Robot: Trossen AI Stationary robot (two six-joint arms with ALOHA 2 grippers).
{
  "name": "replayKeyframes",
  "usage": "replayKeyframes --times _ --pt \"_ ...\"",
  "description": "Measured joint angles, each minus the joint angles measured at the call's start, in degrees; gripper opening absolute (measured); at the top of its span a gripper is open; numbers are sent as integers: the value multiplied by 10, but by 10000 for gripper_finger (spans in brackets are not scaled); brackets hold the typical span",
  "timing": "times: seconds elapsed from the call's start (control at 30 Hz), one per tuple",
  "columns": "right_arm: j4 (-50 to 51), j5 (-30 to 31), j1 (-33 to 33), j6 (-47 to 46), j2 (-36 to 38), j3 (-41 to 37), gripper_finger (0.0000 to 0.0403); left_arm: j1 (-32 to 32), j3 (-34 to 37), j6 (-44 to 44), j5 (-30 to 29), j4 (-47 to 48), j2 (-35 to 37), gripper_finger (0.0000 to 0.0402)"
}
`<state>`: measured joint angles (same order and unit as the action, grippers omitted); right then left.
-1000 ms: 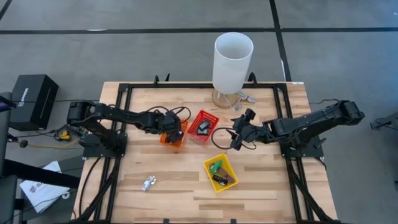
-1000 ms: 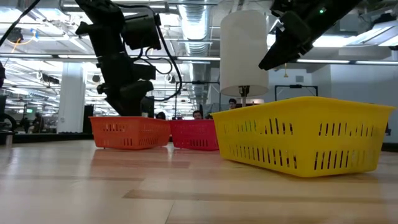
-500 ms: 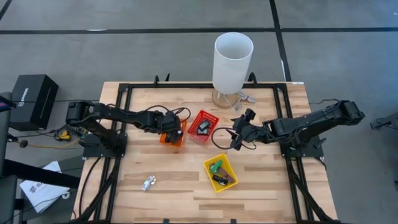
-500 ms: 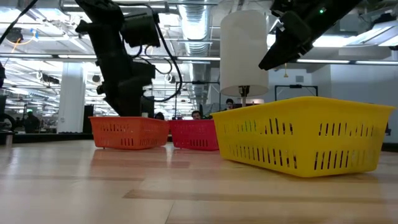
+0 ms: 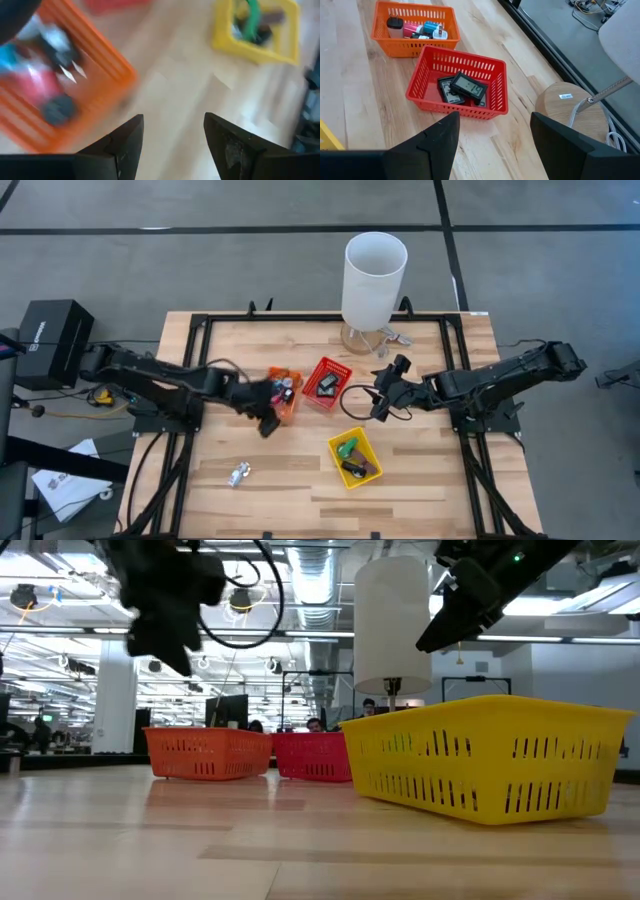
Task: Pick & Place Office items
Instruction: Put the white wrist watch into the yellow bin
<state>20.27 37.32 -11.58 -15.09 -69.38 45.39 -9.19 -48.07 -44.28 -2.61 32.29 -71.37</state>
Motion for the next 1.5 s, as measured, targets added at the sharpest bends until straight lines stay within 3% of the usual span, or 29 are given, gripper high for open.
replayKeyframes --times 0.37,0.6,0.8,1.0,1.23,1.5 --pt "-26 0 0 0 0 0 235 -222 0 -247 -10 -4 -67 205" --pt "-64 0 0 0 0 0 235 -308 0 -337 -5 0 -112 205" --pt "-72 0 0 0 0 0 235 -322 0 -336 -1 38 -118 205" --pt "-75 0 0 0 0 0 235 -321 1 -348 32 154 -104 205" --pt "-76 0 0 0 0 0 235 -321 1 -359 56 78 -104 205" --pt "-75 0 0 0 0 0 235 -321 42 -420 46 83 -108 205"
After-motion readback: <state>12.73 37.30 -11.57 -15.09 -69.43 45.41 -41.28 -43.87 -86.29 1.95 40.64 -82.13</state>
